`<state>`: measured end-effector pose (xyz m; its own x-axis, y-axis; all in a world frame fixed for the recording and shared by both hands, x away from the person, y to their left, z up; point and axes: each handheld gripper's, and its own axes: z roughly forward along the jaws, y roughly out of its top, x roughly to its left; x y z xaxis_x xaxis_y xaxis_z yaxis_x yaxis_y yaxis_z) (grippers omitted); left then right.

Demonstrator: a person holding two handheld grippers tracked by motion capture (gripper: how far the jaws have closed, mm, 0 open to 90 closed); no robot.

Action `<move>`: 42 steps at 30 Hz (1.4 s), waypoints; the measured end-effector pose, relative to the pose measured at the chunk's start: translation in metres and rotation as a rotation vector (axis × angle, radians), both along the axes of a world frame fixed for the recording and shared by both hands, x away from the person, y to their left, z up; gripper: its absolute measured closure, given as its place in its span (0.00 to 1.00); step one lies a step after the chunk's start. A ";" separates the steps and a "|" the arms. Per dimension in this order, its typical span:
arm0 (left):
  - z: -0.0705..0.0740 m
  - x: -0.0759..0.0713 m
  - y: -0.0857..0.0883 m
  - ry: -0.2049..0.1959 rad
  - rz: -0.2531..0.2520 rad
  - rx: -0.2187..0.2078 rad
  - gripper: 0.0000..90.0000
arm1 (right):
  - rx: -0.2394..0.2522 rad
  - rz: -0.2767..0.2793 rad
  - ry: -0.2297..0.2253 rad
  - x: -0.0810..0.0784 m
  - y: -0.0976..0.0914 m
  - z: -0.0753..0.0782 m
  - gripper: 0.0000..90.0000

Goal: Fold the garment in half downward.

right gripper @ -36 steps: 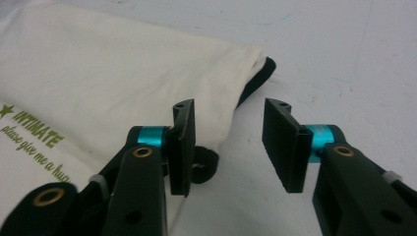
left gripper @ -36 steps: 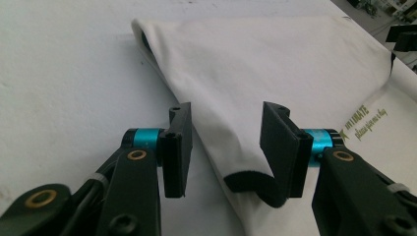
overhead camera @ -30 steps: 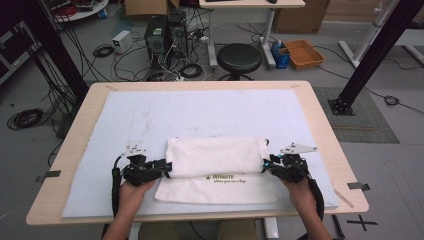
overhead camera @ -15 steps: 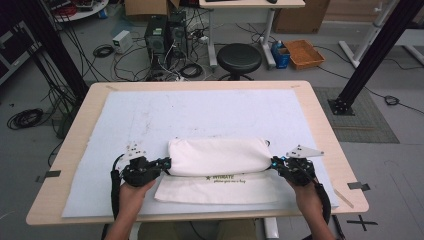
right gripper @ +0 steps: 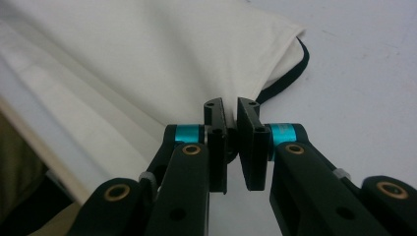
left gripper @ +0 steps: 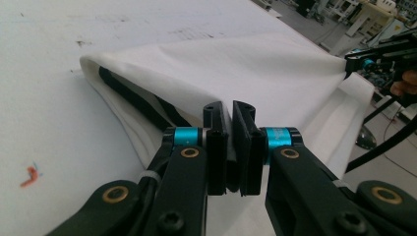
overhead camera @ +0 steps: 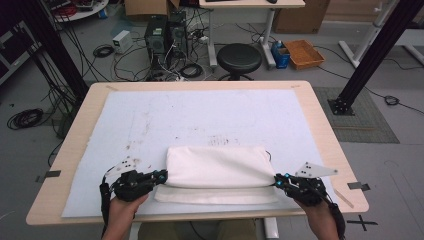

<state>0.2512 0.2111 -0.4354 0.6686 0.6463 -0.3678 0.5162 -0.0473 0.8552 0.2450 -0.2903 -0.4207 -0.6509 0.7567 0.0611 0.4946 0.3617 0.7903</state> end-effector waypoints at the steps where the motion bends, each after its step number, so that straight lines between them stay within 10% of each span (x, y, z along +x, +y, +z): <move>1: 0.000 -0.003 0.002 -0.005 -0.010 -0.006 0.93 | 0.011 0.008 0.002 -0.005 -0.001 0.001 0.93; 14: -0.018 -0.015 0.012 0.069 -0.051 0.012 0.93 | 0.026 0.070 0.123 -0.023 -0.006 -0.011 0.92; 19: -0.010 -0.008 0.018 0.061 0.026 -0.036 0.54 | 0.127 -0.027 0.109 -0.016 -0.013 -0.010 0.57; 26: 0.008 0.033 0.019 0.053 0.158 -0.020 0.47 | 0.137 -0.239 0.028 0.014 -0.019 0.000 0.52; 36: -0.001 0.089 -0.012 0.140 0.195 0.064 0.46 | 0.074 -0.203 0.122 0.089 0.031 -0.010 0.52; 42: -0.017 0.104 -0.018 0.237 0.201 0.104 0.45 | -0.016 -0.191 0.148 0.103 0.045 -0.024 0.71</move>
<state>0.3553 0.1931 -0.4520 0.4275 0.7990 -0.4230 0.7079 -0.0048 0.7063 0.3481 -0.2456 -0.4447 -0.4807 0.8668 0.1323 0.6649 0.2620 0.6994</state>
